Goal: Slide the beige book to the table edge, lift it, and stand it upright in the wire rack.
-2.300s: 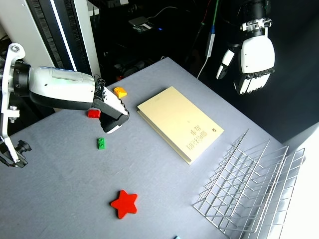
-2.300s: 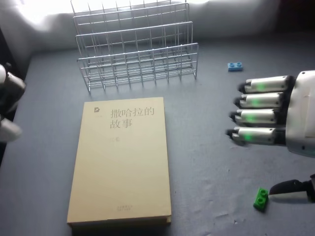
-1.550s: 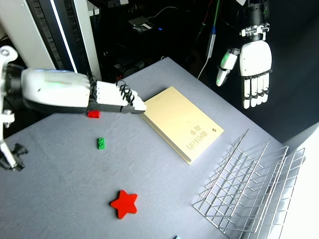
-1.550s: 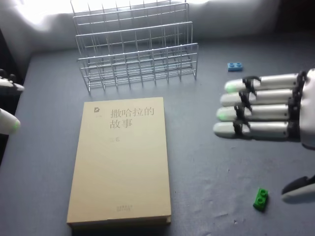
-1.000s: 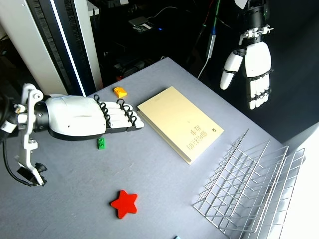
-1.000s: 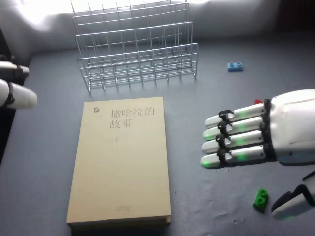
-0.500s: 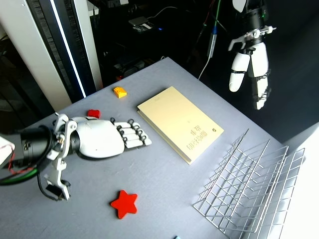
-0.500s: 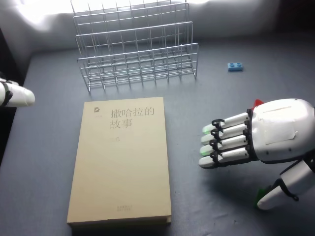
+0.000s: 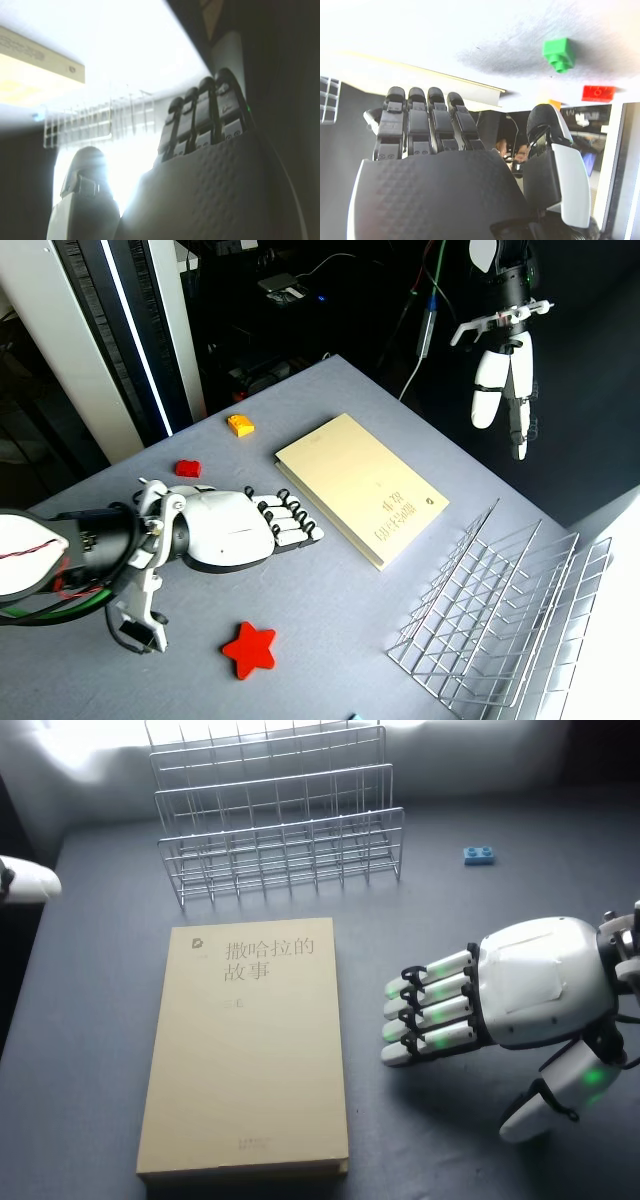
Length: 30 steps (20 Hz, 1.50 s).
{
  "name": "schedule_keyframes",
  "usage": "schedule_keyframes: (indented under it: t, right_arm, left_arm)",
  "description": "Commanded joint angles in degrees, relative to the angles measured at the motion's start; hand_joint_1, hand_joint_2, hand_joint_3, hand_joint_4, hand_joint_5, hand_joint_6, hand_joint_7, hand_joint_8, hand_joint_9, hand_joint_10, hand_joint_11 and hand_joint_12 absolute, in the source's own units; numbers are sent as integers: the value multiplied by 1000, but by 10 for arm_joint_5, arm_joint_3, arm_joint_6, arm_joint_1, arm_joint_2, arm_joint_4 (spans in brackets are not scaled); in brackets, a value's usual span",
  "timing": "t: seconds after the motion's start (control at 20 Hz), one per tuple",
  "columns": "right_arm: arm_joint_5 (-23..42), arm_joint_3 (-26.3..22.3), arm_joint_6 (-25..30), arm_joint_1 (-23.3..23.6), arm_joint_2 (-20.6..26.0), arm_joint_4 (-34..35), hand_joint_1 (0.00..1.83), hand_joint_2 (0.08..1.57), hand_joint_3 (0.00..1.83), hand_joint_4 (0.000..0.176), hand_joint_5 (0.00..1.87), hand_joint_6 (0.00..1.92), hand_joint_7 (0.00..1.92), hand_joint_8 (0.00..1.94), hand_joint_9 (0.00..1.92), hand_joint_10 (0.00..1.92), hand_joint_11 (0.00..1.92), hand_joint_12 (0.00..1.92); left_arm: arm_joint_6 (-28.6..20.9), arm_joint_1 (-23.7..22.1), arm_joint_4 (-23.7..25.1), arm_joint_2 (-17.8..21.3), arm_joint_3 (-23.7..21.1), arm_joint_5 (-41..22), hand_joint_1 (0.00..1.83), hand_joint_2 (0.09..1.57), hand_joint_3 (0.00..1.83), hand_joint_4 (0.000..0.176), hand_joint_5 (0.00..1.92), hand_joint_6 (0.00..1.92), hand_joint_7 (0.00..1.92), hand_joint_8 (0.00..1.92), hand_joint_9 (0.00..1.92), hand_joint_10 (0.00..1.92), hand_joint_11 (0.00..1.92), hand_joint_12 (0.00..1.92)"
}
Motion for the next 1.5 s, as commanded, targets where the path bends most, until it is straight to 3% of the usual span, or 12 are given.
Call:
schedule_keyframes:
  t: [0.0,0.25,0.35,0.55,0.75,1.25,1.45]
  right_arm:
    - [11,2,5,3,2,35,0,1159,2,0,0,0,0,0,0,0,0,0]
    - [9,3,6,1,-4,35,0,1164,3,0,0,0,0,0,0,0,0,0]
    - [-6,12,6,3,-17,35,0,1160,1,0,0,0,0,0,0,0,0,0]
    - [-6,33,7,8,-37,35,0,1166,4,0,0,0,0,0,0,0,0,0]
    - [-8,58,29,14,-63,26,0,1157,0,0,0,0,0,0,0,0,0,0]
    - [-21,58,47,25,-84,5,0,1167,4,0,0,0,0,0,0,0,0,0]
    - [-26,58,49,35,-96,-6,0,1158,0,0,0,0,0,0,0,0,0,0]
  left_arm:
    - [-14,-5,8,6,6,63,0,1209,0,0,0,0,0,0,0,0,0,0]
    - [-52,0,8,5,13,78,0,1207,0,0,0,0,0,0,0,0,0,0]
    - [-81,5,8,1,24,54,0,1209,0,0,0,0,0,0,0,0,0,0]
    - [-86,10,8,-4,38,54,0,1210,0,0,0,0,0,0,0,0,0,0]
    - [-86,15,9,-11,55,40,0,1208,0,0,0,0,0,0,0,0,0,0]
    - [-80,37,18,-11,67,30,0,1210,0,0,0,0,0,0,0,0,0,0]
    - [-41,20,18,-13,67,21,0,1207,0,0,0,0,0,0,0,0,0,0]
